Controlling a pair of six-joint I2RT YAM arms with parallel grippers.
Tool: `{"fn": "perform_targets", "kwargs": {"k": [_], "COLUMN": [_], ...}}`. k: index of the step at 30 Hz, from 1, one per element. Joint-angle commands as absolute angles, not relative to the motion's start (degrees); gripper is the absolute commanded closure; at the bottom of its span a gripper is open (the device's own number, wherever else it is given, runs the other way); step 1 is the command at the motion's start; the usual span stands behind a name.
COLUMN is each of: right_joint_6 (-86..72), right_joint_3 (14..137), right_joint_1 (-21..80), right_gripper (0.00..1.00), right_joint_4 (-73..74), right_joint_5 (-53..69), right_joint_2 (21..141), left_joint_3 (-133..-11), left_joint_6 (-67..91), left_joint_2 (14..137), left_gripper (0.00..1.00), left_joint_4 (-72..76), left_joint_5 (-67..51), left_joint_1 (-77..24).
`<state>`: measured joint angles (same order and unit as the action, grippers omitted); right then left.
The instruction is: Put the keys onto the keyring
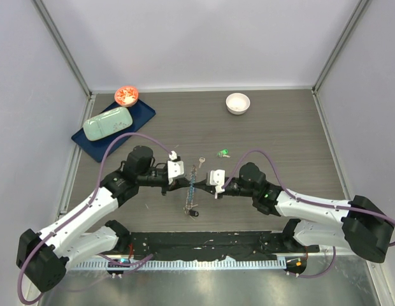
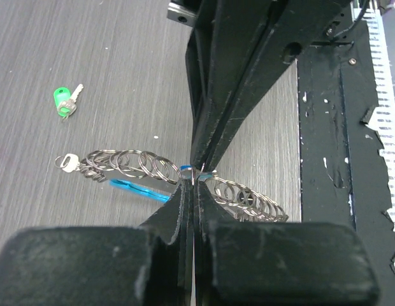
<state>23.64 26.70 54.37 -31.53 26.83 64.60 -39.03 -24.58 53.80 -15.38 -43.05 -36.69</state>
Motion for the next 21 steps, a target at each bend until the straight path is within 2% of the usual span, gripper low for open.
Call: {"fn": "perform_targets", "kwargs": {"k": [1, 9, 14, 21], "right_joint_6": [25.0, 25.8, 26.3, 27.1], "right_joint_3": [29.1, 29.6, 30.0, 30.0], "right_joint_1": [55.8, 56.4, 56.8, 57.0], "right_gripper": [0.99, 0.99, 0.99, 0.99], "right_joint_4": [-33.0, -32.0, -31.1, -30.3], "right_joint_5": [26.8, 26.1, 25.7, 22.2], "right_joint_2": [62.9, 63.7, 64.1, 64.0], "left_joint_3": [-39.6, -33.0, -30.1, -25.6], "left_joint_6": [-16.4, -1.7, 2.7, 7.0], "left_joint_2": [50.7, 44.1, 42.9, 39.5], "left_gripper": [1.00, 1.00, 1.00, 1.00], "left_joint_4": [-5.0, 5.7, 11.1, 16.7], "left_joint_5": [-40.3, -35.7, -34.3, -25.1], "left_joint_1": [-36.9, -36.9, -36.9, -36.9]}}
